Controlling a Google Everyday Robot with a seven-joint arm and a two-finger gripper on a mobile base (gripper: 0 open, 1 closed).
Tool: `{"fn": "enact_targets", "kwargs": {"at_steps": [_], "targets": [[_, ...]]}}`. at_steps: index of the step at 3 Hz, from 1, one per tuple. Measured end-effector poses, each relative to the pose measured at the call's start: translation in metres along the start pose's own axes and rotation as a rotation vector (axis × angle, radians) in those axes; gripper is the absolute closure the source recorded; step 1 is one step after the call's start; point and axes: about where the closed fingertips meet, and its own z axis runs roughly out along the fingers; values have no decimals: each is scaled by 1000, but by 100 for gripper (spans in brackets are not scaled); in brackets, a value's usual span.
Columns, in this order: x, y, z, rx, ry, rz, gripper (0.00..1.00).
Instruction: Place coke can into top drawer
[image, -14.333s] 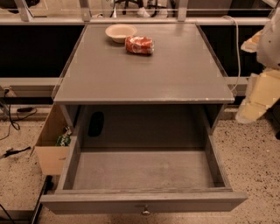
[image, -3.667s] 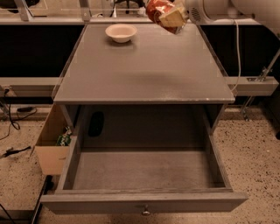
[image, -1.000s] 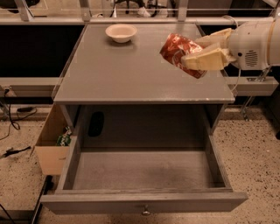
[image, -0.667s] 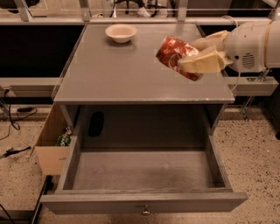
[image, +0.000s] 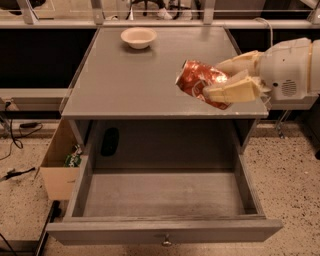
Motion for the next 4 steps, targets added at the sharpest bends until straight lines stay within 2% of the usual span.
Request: {"fn": "enact_targets", "kwargs": {"at_steps": [2, 4], "targets": [[31, 32, -6, -74, 19, -24, 100], [77, 54, 8, -115, 30, -52, 100]]}}
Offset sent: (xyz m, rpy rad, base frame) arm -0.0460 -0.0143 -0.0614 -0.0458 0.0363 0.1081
